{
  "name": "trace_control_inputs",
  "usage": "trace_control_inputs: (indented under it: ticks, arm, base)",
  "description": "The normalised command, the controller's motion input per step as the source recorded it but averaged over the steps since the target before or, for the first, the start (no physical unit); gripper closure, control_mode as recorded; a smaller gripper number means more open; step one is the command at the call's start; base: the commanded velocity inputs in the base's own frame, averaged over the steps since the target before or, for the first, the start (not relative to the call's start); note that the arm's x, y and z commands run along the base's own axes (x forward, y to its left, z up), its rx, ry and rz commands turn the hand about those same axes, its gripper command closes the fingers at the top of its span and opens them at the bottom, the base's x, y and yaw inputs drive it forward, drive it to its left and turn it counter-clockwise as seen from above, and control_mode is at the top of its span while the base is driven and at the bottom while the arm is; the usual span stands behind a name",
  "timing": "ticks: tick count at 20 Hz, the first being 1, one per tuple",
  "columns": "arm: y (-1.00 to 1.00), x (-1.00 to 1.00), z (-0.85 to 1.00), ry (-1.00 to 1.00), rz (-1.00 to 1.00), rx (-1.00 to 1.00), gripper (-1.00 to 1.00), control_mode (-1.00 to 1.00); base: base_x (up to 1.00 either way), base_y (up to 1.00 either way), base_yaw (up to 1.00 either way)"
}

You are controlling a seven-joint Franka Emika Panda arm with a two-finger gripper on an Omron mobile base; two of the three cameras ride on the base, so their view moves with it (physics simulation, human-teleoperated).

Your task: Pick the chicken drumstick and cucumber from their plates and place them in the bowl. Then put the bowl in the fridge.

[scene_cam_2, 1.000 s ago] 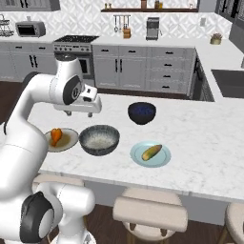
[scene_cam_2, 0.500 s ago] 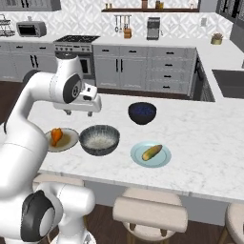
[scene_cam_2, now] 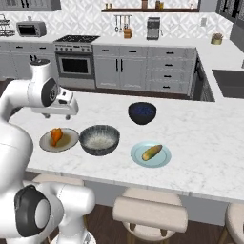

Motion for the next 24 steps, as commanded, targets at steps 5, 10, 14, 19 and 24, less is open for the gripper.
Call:
trace_control_inputs:
  ticks: [5, 10, 14, 19, 24]
  arm:
    - [1.0, 0.13, -0.69, 0.0, 0.0, -0.03, -1.0, -1.0]
    - [0.57, 0.74, -0.8, 0.0, 0.0, 0.0, -1.0, -1.0]
    - [0.36, 0.82, -0.87, 0.02, 0.0, -0.04, -1.0, -1.0]
    - [0.26, 0.88, -0.51, 0.01, 0.0, 0.0, -1.0, -1.0]
    - [0.0, 0.21, -0.49, 0.04, 0.03, 0.0, -1.0, -1.0]
  base:
    - [0.0, 0.0, 0.0]
    - [0.0, 0.0, 0.0]
    - [0.0, 0.0, 0.0]
    - [0.0, 0.0, 0.0]
    - [0.0, 0.0, 0.0]
